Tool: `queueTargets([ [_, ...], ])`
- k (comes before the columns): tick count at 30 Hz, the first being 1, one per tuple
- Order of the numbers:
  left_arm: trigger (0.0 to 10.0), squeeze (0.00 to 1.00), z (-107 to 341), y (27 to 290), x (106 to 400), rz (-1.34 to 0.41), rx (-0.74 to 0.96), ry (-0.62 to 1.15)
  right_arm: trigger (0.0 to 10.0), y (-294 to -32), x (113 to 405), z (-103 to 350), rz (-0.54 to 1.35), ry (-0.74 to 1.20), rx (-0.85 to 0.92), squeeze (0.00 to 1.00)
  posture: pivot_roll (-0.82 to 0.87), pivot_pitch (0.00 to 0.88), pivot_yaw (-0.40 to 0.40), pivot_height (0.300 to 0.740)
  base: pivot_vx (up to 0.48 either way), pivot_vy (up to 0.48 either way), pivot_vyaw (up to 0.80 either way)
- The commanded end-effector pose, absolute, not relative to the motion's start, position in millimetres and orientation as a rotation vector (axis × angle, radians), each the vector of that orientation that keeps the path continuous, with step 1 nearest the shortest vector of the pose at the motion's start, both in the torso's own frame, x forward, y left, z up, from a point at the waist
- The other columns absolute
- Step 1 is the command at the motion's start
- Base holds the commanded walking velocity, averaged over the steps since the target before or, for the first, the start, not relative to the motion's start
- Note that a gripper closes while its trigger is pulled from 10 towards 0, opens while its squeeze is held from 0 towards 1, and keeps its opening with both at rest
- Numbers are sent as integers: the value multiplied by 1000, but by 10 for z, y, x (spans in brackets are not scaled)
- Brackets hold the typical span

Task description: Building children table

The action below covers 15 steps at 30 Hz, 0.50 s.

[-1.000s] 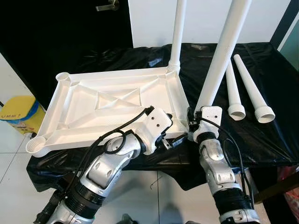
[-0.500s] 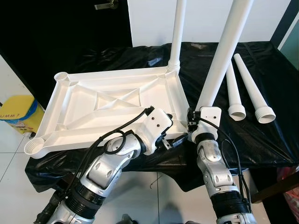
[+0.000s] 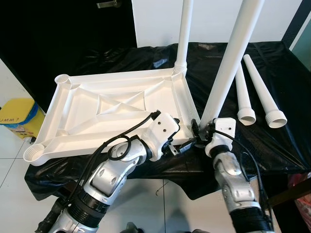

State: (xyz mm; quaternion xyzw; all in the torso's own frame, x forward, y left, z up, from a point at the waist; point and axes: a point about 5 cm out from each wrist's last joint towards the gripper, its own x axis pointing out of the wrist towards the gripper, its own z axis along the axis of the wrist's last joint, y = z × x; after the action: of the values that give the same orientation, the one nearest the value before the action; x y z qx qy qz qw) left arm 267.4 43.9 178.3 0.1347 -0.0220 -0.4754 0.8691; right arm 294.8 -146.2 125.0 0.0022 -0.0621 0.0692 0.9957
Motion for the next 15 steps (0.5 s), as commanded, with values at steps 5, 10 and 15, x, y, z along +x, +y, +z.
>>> queueTargets([
  [5, 10000, 0, 1737, 429, 2634, -1057, 296, -34, 10000, -1512, 2968, 1294, 312, -147, -41, 0, -34, 47, 21, 740, 0, 0, 0],
  [10, 10000, 0, 1726, 429, 2644, -1057, 298, -32, 10000, -1525, 2998, 1316, 391, -144, -70, 0, -36, 42, 21, 740, 0, 0, 0],
  [15, 10000, 0, 1668, 436, 2684, -1052, 312, -26, 9647, -1519, 3135, 1298, 567, -104, -156, 0, -32, 22, 12, 740, 0, 0, 0],
])
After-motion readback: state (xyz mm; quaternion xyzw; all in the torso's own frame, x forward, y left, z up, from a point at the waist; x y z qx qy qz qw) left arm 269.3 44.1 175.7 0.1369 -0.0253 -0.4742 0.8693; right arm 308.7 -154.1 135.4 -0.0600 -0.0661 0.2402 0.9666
